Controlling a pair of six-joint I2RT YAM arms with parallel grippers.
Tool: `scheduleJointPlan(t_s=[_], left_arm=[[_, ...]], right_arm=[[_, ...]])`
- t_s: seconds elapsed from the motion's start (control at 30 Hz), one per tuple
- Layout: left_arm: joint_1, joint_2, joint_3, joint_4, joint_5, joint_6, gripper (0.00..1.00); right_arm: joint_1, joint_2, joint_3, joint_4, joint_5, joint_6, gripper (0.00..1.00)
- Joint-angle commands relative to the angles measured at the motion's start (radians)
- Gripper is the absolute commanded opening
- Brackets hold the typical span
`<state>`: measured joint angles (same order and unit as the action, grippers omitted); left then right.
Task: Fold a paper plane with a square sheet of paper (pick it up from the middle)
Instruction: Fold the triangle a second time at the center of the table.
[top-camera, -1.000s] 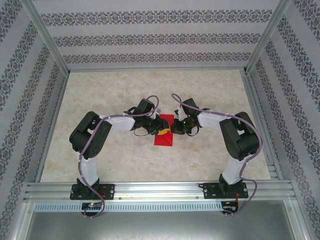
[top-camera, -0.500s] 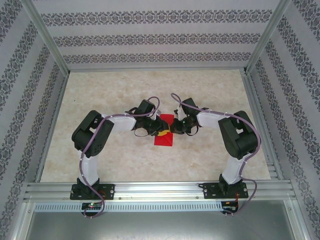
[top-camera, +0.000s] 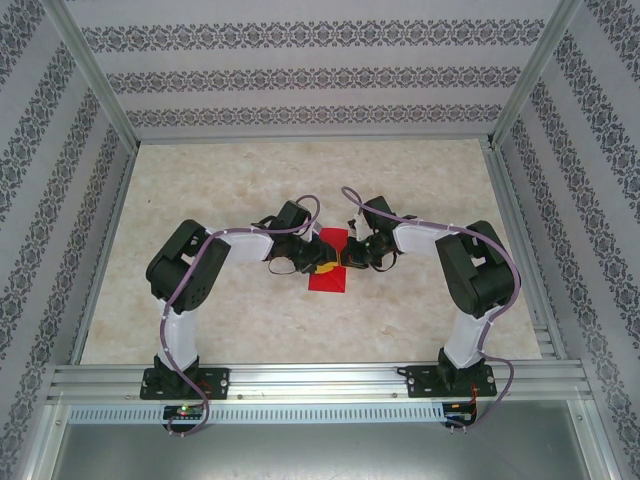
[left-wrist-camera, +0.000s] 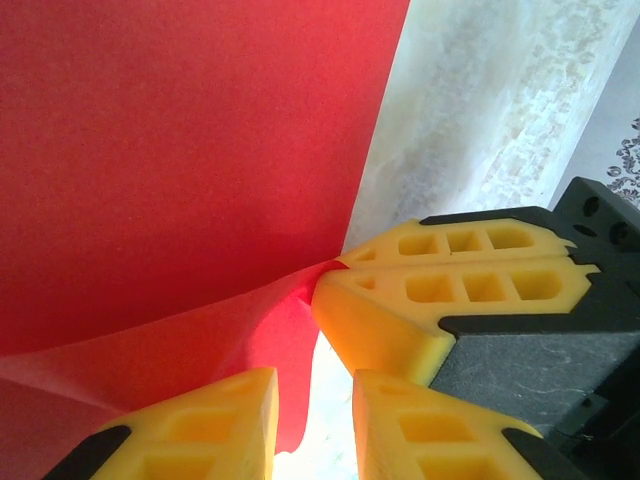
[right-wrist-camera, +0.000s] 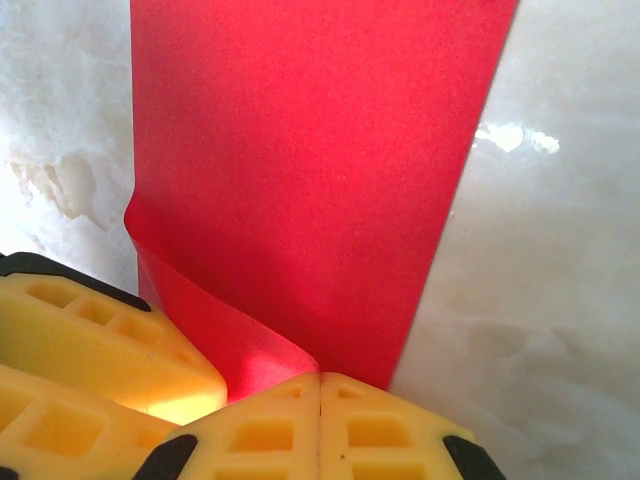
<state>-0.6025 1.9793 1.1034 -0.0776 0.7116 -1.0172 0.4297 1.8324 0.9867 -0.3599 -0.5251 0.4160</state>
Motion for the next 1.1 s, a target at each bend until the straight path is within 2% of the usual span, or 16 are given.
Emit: scheduleJointPlan(t_s=[0.0,0.7,1.0,1.07], left_arm=[[0.009,0.019,0.024,-0.031,-0.01,0.031,0.28],[0.009,0.055,0.02,-0.104,-0.039,0.039,0.25],[0.009,0.064,0.004,-0.128,-0.068,0.023,0.23],[0.009,0.065,0.003,-0.127,-0.072,0.019,0.23]], right_arm=[[-0.008,0.021,0.021,0.003,0.008,-0.018,0.02],[-0.015,-0.012,0.023,-0.011,0.028,0.008,0.05],[-0.034,-0.116,0.018,-0.036,0.07,0.046,0.18],[-0.037,-0.15,0.001,-0.032,0.087,0.057,0.18]])
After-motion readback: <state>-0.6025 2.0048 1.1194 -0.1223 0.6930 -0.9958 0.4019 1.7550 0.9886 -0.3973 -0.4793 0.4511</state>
